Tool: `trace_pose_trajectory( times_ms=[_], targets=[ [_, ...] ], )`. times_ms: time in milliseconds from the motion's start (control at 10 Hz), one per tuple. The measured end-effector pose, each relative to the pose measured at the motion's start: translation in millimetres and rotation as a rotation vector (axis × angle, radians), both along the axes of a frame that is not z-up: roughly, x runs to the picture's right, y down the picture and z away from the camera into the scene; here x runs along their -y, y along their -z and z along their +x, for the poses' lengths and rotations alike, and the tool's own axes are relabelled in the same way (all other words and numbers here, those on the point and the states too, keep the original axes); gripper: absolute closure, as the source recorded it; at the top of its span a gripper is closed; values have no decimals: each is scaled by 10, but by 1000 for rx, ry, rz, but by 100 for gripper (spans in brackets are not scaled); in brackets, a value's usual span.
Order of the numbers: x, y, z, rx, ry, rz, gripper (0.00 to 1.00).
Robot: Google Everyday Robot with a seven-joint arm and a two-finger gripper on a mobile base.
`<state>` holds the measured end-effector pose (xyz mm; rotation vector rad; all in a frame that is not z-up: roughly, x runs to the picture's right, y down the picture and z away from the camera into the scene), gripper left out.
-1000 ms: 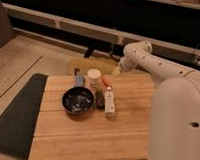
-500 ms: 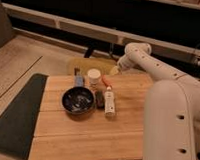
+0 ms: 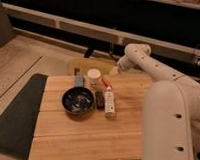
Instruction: Place the pepper on the white sponge
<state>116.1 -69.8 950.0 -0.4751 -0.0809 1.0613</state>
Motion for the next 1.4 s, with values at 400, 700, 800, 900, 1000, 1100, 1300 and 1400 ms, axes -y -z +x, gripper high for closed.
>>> trace_pose_trajectory(
  times_ms=[400,700,800,900,1000,1100,1300,1400],
  targets=[
    [-137,-250,-172,39,13,-67,35],
    [-250,-437,-268,38,49,-127,35],
    [-300,-497,-302,42,66,-150,35],
    [-354,-546,-387,52,92,-171,35],
    [-395,-584,-477,60,114,-187,35],
    [-455,-629,-546,67,136,-210,35],
    [-540,-699,-623,71,158,-251,35],
    [-563,-716,-627,68,161,-266,35]
  ],
)
